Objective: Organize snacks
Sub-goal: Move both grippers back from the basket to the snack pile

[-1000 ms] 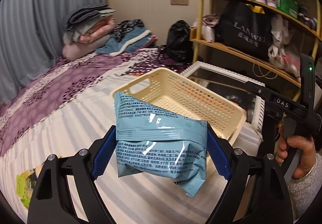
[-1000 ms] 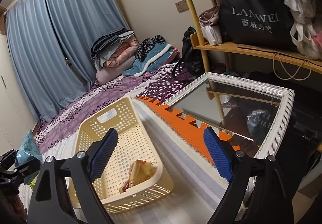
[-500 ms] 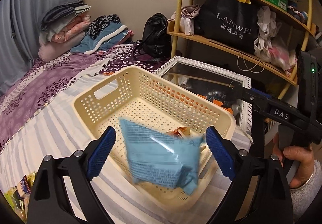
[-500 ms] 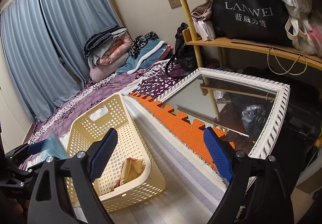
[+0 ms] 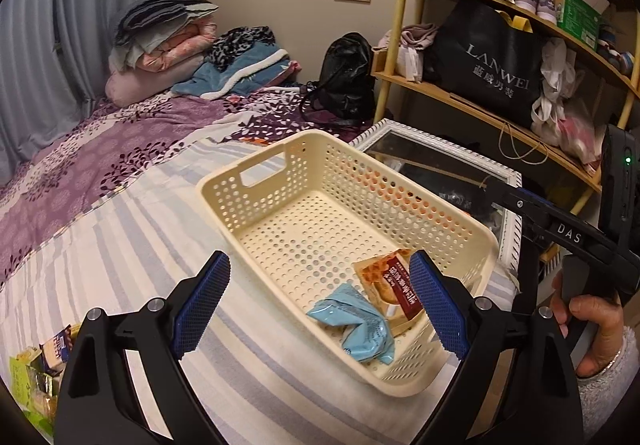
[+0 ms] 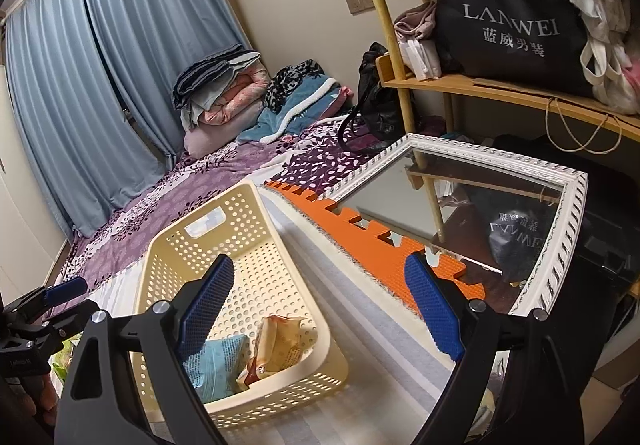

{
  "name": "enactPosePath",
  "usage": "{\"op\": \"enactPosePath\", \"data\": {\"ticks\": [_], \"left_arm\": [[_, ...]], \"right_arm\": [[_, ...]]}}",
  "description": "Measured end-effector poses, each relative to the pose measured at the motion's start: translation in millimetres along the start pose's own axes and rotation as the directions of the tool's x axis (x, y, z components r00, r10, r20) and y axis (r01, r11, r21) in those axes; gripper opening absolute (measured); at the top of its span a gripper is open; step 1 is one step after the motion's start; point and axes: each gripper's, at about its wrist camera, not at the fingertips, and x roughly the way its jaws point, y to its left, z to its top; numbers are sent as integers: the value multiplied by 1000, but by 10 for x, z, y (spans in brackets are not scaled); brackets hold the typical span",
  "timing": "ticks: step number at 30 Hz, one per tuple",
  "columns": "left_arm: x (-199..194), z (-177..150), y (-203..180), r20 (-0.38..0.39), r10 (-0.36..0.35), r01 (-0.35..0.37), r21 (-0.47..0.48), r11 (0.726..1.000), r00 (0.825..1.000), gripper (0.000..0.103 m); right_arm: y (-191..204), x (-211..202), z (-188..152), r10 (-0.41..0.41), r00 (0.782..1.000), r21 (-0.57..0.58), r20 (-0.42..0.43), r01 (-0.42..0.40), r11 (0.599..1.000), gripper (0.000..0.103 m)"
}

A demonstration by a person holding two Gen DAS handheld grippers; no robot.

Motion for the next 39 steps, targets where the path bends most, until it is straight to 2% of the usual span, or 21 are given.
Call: {"op": "enactPosePath", "data": {"ticks": [11, 23, 33, 39], "left_arm": [[-289, -70, 293, 36, 55, -52, -75, 996, 998, 100], [-559, -278, 684, 35, 148, -141, -161, 977, 988, 100], [-949, -505, 1051, 53, 245, -227, -238, 945, 968, 100], [-1259, -715, 1362, 50, 320, -290, -311, 905, 946, 100]], "right_arm": [[174, -39, 54, 9, 1000, -8, 28, -9, 1000, 90], [410, -95, 94, 39, 998, -18, 47, -38, 999, 92], [756, -162, 80, 104, 993, -61, 54, -100, 993, 92], [1033, -150, 50, 154, 987, -97, 37, -149, 984, 92]]}}
